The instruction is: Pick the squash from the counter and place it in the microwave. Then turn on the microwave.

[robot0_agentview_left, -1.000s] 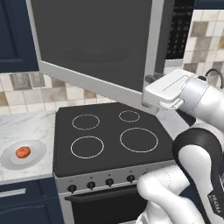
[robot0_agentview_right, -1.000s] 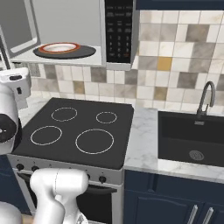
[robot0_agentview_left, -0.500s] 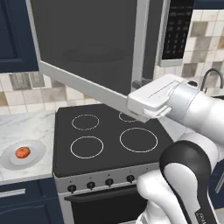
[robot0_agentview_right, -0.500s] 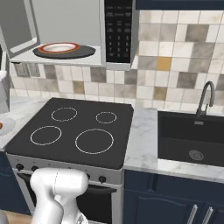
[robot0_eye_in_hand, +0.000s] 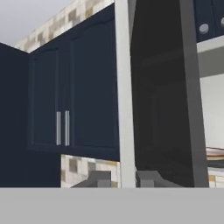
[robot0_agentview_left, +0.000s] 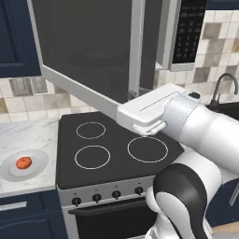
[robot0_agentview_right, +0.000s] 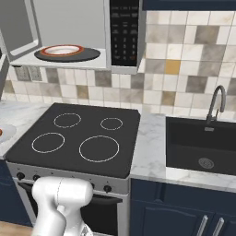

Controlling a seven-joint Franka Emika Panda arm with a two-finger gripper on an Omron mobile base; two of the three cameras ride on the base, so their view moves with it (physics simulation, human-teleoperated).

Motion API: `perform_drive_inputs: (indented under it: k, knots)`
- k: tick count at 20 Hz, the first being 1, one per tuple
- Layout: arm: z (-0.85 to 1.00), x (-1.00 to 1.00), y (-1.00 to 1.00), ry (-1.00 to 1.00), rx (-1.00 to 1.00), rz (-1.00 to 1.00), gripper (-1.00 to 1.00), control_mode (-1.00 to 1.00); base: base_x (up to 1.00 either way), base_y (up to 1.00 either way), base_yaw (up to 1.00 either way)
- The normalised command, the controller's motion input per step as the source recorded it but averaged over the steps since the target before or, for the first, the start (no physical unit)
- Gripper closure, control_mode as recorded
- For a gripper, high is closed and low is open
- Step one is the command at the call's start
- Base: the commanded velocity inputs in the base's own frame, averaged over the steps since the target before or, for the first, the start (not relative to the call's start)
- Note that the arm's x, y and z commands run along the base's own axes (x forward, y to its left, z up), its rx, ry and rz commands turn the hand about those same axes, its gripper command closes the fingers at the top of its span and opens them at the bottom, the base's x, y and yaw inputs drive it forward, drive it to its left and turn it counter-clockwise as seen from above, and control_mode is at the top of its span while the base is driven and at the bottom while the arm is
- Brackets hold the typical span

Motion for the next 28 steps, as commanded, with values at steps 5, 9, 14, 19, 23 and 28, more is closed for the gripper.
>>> perform_drive_inputs:
  k: [5, 9, 14, 19, 23, 28]
  knots:
    - [0.0, 0.0, 0.55, 0.04, -0.01, 0.05, 1.0, -1.0, 0.0, 0.0, 0.0]
    - [0.0, -0.01, 0.44, 0.03, -0.01, 0.06, 1.0, -1.0, 0.0, 0.0, 0.0]
    - [0.0, -0.01, 0.14, 0.01, 0.0, 0.03, 1.0, -1.0, 0.0, 0.0, 0.0]
    - [0.0, 0.0, 0.0, 0.0, 0.0, 0.0, 1.0, -1.0, 0.0, 0.0, 0.0]
    - [0.0, 0.0, 0.0, 0.0, 0.0, 0.0, -1.0, -1.0, 0.0, 0.0, 0.0]
    - [0.0, -0.12, 0.0, 0.0, 0.0, 0.0, -1.0, -1.0, 0.0, 0.0, 0.0]
